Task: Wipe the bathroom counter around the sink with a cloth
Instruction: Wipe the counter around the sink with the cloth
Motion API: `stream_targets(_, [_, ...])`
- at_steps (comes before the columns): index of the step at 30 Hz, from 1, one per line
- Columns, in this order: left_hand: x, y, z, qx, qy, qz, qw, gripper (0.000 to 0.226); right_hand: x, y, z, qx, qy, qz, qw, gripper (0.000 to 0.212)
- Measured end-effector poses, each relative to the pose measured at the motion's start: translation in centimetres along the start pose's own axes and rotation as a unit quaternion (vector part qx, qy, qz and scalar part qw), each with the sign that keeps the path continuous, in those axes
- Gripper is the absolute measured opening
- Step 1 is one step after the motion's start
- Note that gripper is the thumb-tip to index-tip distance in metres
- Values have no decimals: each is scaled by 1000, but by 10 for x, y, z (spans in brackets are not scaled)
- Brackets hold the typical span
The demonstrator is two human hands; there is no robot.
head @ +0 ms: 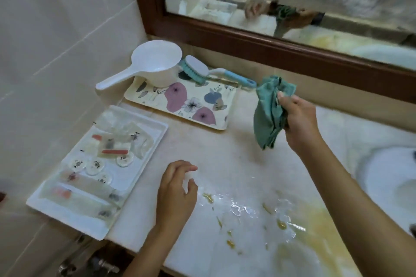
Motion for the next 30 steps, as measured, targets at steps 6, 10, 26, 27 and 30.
stream_targets(6, [-25,-49,36,69,-69,34,995,37,3,113,-39,-124,145,-431,882,25])
stream_targets(10, [-36,-77,58,102,-159,160,969,33,-51,149,-36,31,73,-566,821,41])
stream_targets(26, [-34,-103,74,86,-216,226,946,41,-74,197,101,-82,-54,-683,724,59])
stream_targets(27, [-34,-103,74,88,-215,225,946,42,-77,189,102,-87,-60,-675,730,60])
stream_targets(30, [-34,-104,75,90,-212,225,947,43,-93,153,71,-45,-25,-680,732,61])
Point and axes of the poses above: each hand's wrist, its own z-axis towards the middle knuckle, its own y-axis out of the back of the hand, x = y × z, the point moved 5 cm from there along z, towards the middle knuckle, and after that the axes turned 10 degrees about z, right-handed, at the moved point
